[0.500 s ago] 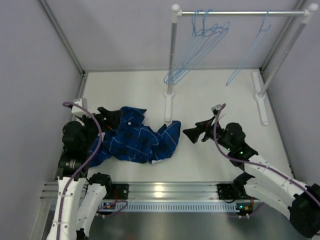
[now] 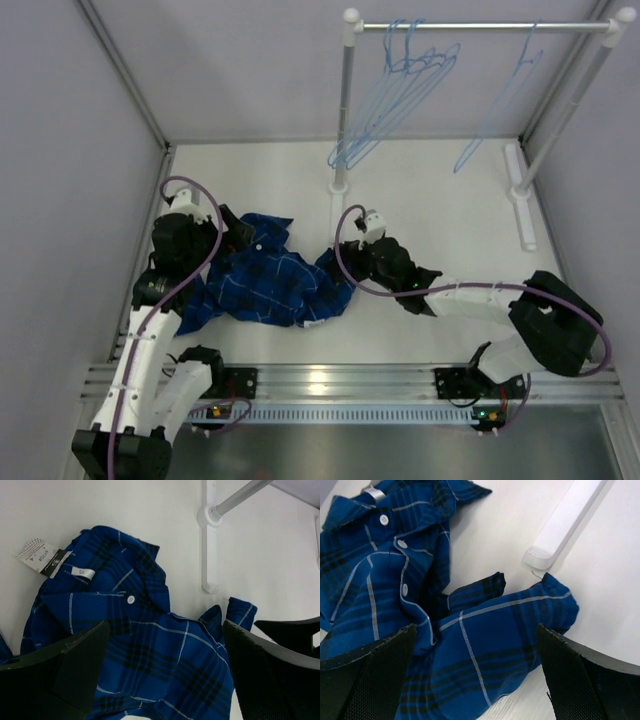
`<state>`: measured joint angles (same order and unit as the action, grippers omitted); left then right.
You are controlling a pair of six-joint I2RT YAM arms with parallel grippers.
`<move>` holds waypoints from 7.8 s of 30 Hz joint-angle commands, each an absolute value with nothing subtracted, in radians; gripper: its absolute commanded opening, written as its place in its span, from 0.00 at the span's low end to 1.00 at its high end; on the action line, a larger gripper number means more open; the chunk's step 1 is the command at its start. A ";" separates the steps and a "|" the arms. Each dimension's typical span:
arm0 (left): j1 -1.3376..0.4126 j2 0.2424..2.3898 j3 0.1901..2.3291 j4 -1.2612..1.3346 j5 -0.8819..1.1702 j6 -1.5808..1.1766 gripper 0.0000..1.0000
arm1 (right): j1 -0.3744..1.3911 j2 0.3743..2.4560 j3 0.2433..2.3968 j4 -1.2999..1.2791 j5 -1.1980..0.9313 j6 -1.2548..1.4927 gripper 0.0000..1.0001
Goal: Place the shirt on the hanger
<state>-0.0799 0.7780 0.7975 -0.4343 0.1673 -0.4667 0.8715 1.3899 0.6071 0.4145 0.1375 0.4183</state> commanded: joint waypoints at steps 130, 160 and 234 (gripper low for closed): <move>-0.681 1.318 0.940 -0.034 0.339 -0.207 0.58 | 0.971 0.875 0.414 0.429 0.313 0.345 0.00; -0.693 1.434 0.862 -0.284 -0.014 -0.558 0.54 | 0.973 0.759 0.305 0.499 0.324 0.339 0.00; -0.666 1.208 1.035 -0.152 -0.049 -0.488 0.00 | 0.971 0.613 0.359 0.356 0.311 0.328 0.00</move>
<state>-0.6846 1.3167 0.9421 -0.2008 0.0013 -0.6285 0.9535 0.5880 0.3344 0.3111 0.2359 0.3183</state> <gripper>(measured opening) 0.024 0.017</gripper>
